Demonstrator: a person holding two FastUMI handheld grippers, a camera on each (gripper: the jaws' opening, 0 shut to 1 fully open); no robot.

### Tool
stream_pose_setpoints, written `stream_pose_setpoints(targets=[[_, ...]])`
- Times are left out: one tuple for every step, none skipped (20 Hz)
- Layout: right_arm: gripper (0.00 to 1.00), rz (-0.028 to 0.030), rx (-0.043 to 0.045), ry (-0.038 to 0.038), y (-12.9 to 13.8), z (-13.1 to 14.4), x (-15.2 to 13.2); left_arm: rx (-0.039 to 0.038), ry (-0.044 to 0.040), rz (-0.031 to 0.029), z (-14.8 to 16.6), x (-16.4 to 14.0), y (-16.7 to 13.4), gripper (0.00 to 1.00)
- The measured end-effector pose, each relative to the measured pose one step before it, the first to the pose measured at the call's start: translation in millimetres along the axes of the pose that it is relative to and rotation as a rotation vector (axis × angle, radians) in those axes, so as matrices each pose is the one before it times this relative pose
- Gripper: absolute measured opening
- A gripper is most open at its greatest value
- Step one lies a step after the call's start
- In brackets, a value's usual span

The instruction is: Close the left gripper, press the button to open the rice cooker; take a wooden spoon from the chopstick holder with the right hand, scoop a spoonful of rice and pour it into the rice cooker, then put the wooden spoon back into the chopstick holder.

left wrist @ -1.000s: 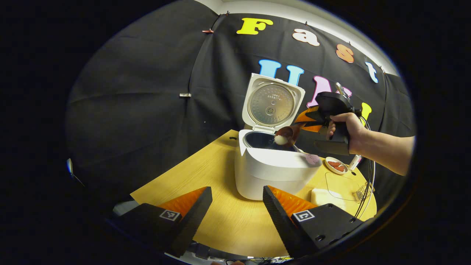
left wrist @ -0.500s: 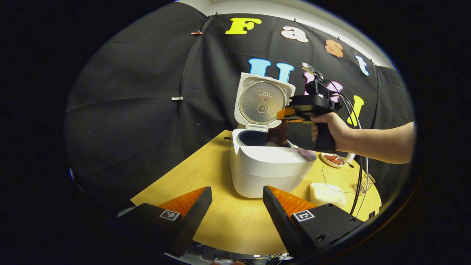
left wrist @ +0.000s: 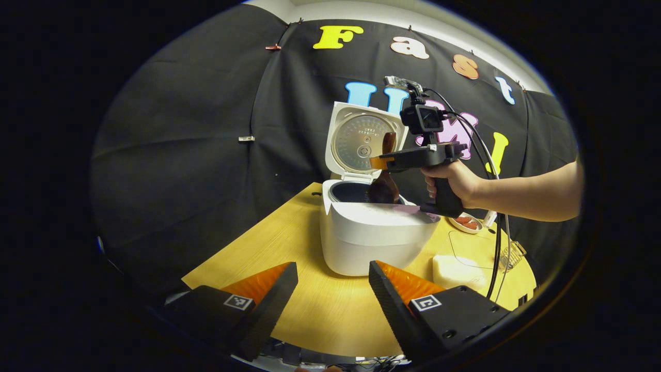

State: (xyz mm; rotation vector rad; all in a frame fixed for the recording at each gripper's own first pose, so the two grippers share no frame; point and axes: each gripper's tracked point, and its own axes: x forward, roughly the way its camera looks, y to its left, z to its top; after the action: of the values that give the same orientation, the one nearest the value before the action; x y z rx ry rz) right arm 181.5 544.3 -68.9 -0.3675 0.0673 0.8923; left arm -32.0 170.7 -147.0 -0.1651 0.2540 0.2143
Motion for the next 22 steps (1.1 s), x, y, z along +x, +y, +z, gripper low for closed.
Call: stream_pose_setpoints(targets=[[0.16,0.01239,-0.03616,-0.00839,4.26,2.90,-0.11,0.00142,-0.00044,0.00182,-0.19,0.33,-0.26,0.96],[0.16,0.01022,-0.03201,-0.01251,3.03,3.30,-2.06,0.00281,-0.00067,-0.00094,0.59,0.75,-1.77,0.96],[0.16,0.00741,-0.02836,-0.01280,2.75,3.47,-2.20,0.00300,-0.00267,-0.00115,-0.08,0.22,-1.41,0.96],[0.16,0.00596,-0.01599,-0.00671,2.29,1.02,-1.14,0.00367,-0.00174,-0.00171,1.28,-0.24,-1.64,0.96],[0.15,0.00481,-0.00311,-0.00132,0.72,0.42,-1.39,0.00318,-0.00148,-0.00180,-0.20,-0.10,-2.69,0.96],[0.15,0.00178,0.00770,0.00258,-0.09,0.06,-0.58,0.00329,-0.00156,-0.00140,0.69,0.44,-1.96,0.96],[0.16,-0.00015,0.02397,0.00609,-2.50,-0.03,-2.42,0.00284,-0.00242,-0.00143,-0.01,-0.11,-1.88,0.96],[0.16,-0.00367,0.03383,0.00314,-4.39,1.03,-1.41,0.00211,-0.00199,-0.00078,0.65,-0.33,-1.97,0.96],[0.16,-0.00798,0.04528,-0.00024,-6.68,3.15,-2.92,0.00116,-0.00296,-0.00117,0.62,-0.65,-2.23,0.96],[0.16,-0.01001,0.06240,-0.00174,-8.80,4.54,-3.38,0.00023,-0.00257,-0.00180,1.56,-0.47,-2.15,0.95],[0.16,-0.01177,0.07172,-0.00617,-8.66,6.37,-4.15,-0.00027,-0.00233,-0.00189,0.66,-0.35,-2.06,0.95],[0.12,-0.01491,0.07227,-0.00789,-11.84,9.05,-5.68,0.00083,0.00022,-0.00206,0.63,0.54,-2.77,0.95],[0.16,-0.01978,0.06045,-0.01131,-13.14,9.06,-4.88,0.00290,0.00115,-0.00178,-0.17,-0.02,-3.86,0.96],[0.16,-0.01818,0.05123,-0.01331,-14.34,9.75,-4.91,0.00321,-0.00118,-0.00279,2.17,0.11,-4.28,0.96],[0.16,-0.01885,0.04224,-0.01567,-13.21,8.06,-4.97,0.00197,-0.00212,-0.00651,2.01,0.13,-5.42,0.96],[0.16,-0.01680,0.03987,-0.01274,-13.37,8.43,-6.76,0.00160,-0.00148,-0.00758,1.84,-0.22,-6.09,0.96],[0.16,-0.01674,0.03652,-0.00818,-13.86,7.40,-8.46,0.00301,-0.00138,-0.00787,1.46,1.75,-6.90,0.96],[0.16,-0.01766,0.03312,-0.00861,-14.47,7.66,-9.68,0.00444,-0.00268,-0.00897,3.00,0.24,-8.16,0.96],[0.16,-0.01684,0.02480,-0.00914,-15.18,7.81,-10.69,0.00680,-0.00380,-0.00936,3.12,0.68,-8.47,0.96],[0.16,-0.02086,0.01616,-0.00905,-17.07,5.93,-10.16,0.00887,-0.00332,-0.00924,4.17,1.07,-8.82,0.96],[0.16,-0.02493,0.00756,-0.00807,-18.32,4.83,-9.95,0.00985,-0.00328,-0.00973,2.92,1.26,-9.13,0.96],[0.16,-0.02510,0.00428,-0.00679,-18.62,4.68,-10.99,0.00992,-0.00442,-0.00858,4.28,0.75,-8.63,0.96]])
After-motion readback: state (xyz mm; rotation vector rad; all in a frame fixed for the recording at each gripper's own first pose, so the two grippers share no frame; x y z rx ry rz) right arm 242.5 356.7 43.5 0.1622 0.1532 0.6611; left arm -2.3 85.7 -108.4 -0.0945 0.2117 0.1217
